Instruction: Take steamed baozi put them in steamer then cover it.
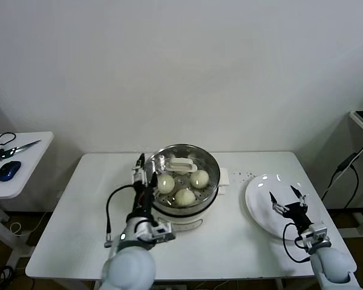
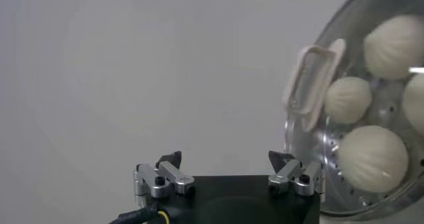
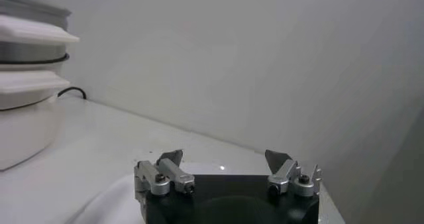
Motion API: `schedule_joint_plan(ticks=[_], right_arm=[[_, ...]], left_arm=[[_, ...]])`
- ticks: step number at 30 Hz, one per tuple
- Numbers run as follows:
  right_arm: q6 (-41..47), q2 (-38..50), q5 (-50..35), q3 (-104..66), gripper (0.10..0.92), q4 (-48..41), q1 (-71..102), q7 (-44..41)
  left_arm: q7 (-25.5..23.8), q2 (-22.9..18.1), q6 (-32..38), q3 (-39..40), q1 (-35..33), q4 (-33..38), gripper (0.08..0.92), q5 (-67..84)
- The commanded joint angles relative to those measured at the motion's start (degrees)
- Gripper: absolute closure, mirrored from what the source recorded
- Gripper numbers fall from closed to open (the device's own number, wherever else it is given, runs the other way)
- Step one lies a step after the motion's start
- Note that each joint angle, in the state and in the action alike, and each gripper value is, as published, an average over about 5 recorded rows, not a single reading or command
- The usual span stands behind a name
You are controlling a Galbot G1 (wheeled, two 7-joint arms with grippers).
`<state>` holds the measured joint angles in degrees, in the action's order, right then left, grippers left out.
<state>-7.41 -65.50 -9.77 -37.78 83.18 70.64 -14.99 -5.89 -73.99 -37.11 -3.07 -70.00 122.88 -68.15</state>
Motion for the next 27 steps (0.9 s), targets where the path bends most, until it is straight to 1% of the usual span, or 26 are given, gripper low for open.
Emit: schedule_joint_plan(ticks=[1, 5, 8, 13, 18, 27], right_arm=[[0.1, -0.7, -0.1, -0.3, 0.203, 1.4, 1.5, -0.3], [0.0, -0.9, -0.4, -0.5, 0.203, 2.3, 2.6, -0.6], [0.1, -1.1, -0.8, -0.4, 0.203, 3.1, 3.5, -0.7], [-0.1, -1.7, -1.9, -0.3, 0.203, 4.6, 5.2, -0.9], [-0.4, -2.1, -2.9, -0.4, 0.203, 5.2, 6.1, -0.9], [-0.6, -2.0, -3.0, -0.5, 0.203, 5.1, 5.4, -0.7]], left_arm=[[19.0, -0.9, 24.2, -24.0, -16.1, 4.0, 0.177, 41.3], [18.0, -3.4, 34.0, -33.5, -20.7, 0.2, 0.177, 56.9], [16.0, -5.4, 39.0, -38.5, -22.4, -4.5, 0.177, 65.2], [12.7, -7.3, 47.1, -41.0, -24.4, -13.0, 0.177, 72.9], [11.5, -7.8, 47.8, -40.3, -24.3, -16.6, 0.177, 77.0], [10.5, -7.7, 47.6, -39.6, -22.9, -17.9, 0.177, 78.4]])
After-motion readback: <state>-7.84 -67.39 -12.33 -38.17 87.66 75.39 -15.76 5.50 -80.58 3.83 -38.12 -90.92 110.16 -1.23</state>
